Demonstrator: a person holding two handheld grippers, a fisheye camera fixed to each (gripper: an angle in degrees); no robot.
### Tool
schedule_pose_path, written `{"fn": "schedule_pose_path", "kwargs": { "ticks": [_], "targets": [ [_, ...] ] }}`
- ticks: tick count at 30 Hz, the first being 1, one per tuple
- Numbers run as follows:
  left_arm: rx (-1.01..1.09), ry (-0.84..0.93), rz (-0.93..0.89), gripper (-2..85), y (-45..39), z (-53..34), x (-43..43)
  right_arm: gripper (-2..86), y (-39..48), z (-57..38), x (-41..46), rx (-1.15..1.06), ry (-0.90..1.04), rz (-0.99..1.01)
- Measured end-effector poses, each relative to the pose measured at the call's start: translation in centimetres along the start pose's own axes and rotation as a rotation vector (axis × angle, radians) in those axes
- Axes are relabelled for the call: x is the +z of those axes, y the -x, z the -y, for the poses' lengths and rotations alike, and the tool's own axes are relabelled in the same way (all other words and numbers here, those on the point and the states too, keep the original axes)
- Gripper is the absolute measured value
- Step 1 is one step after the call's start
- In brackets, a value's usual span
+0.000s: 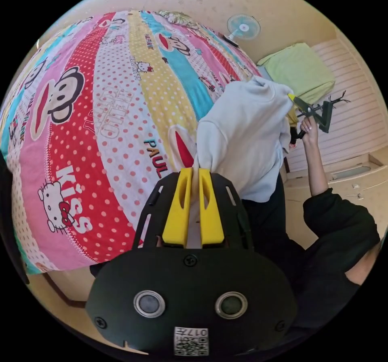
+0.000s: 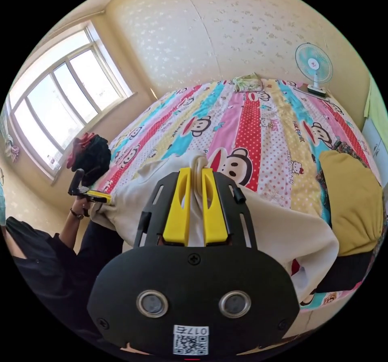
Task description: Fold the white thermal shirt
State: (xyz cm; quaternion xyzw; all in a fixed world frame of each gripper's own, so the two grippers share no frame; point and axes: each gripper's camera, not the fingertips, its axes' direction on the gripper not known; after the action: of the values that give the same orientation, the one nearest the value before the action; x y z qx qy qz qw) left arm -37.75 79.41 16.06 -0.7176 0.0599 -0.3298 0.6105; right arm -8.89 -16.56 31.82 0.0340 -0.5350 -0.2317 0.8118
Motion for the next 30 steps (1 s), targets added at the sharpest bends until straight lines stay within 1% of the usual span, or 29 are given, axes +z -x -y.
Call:
{"fn": "schedule_pose_path", "kwargs": {
  "ticks": [1,3,5,6,7,8,10,11,12,13,15,17,18,19,20,21,22,24,25,26,27,29,30],
  "targets": [
    [-0.009,-0.071,-0.062,3.2,0.4,-1.2,-1.3,2.4,1.0,-0.2,-1.9,-0.004,-0.033,0.016],
    [-0.007,-0.157,-0.122,2.5,0.4,-2.7,-3.2,2.3,3.2,-0.5,-4.9,-0.042,-0.083,0.036],
    [0.022,-0.214,-0.107,1.1,-0.6,-4.1,-4.7,2.3,7.1,-0.9,-8.2,-0.132,-0.119,0.015],
    [0.05,-0.287,-0.09,0.3,-1.6,-5.2,-6.0,2.3,8.2,-1.0,-8.9,-0.147,-0.127,0.0],
    [0.087,-0.315,-0.07,-0.2,-2.8,-6.1,-7.0,2.3,10.4,-1.4,-10.3,-0.179,-0.14,-0.04],
    [0.108,-0.306,-0.048,-0.3,-3.4,-6.3,-7.3,2.3,12.9,-1.9,-11.7,-0.223,-0.171,-0.099],
    [0.165,-0.217,0.081,-0.4,-5.3,-6.8,-6.9,2.4,15.9,-2.8,-13.4,-0.28,-0.212,-0.155],
    [0.16,-0.211,0.129,-0.4,-5.5,-7.0,-6.7,2.4,17.4,-2.9,-13.8,-0.313,-0.199,-0.179],
    [0.154,-0.203,0.218,-0.4,-5.8,-7.3,-6.1,2.4,17.9,-3.0,-13.9,-0.318,-0.193,-0.193],
    [0.157,-0.204,0.237,-0.3,-5.7,-7.6,-5.6,2.4,18.6,-3.1,-14.3,-0.302,-0.205,-0.206],
    [0.152,-0.223,0.183,0.1,-5.0,-8.3,-5.5,2.5,18.8,-3.5,-15.1,-0.267,-0.239,-0.188],
    [0.137,-0.207,0.101,1.0,-3.5,-8.7,-5.0,2.6,18.7,-3.7,-16.4,-0.23,-0.26,-0.12],
    [0.133,-0.179,0.016,2.0,-2.3,-8.9,-4.5,2.6,18.7,-3.8,-16.6,-0.224,-0.262,-0.102],
    [0.132,-0.162,-0.085,5.5,-1.0,-9.2,-3.7,2.6,18.9,-3.9,-16.9,-0.222,-0.263,-0.075],
    [0.13,-0.157,-0.129,7.3,-0.4,-9.3,-3.3,2.5,19.2,-4.0,-17.0,-0.227,-0.26,-0.068],
    [0.133,-0.142,-0.209,11.7,0.6,-9.5,-2.3,2.5,19.4,-4.0,-17.0,-0.23,-0.257,-0.073],
    [0.145,-0.127,-0.246,14.3,1.4,-9.7,-1.0,2.5,19.9,-4.0,-17.0,-0.237,-0.253,-0.084],
    [0.147,-0.097,-0.207,14.5,2.5,-9.8,1.6,2.5,20.7,-4.1,-17.1,-0.263,-0.244,-0.097],
    [0.102,-0.04,-0.16,13.8,3.4,-9.6,3.8,2.6,21.4,-4.1,-17.1,-0.285,-0.241,-0.111],
    [0.085,-0.014,-0.142,12.0,3.7,-9.6,4.7,2.6,22.1,-4.2,-17.2,-0.306,-0.239,-0.133],
    [0.079,-0.012,-0.114,8.4,3.7,-9.8,5.7,2.6,22.4,-4.3,-17.3,-0.315,-0.236,-0.147],
    [0.07,-0.101,-0.072,6.6,3.3,-10.8,5.4,2.7,23.5,-4.6,-17.9,-0.34,-0.229,-0.185],
    [0.046,-0.176,-0.069,5.9,3.1,-11.6,4.6,2.7,23.7,-4.8,-18.2,-0.345,-0.23,-0.189]
  ]
}}
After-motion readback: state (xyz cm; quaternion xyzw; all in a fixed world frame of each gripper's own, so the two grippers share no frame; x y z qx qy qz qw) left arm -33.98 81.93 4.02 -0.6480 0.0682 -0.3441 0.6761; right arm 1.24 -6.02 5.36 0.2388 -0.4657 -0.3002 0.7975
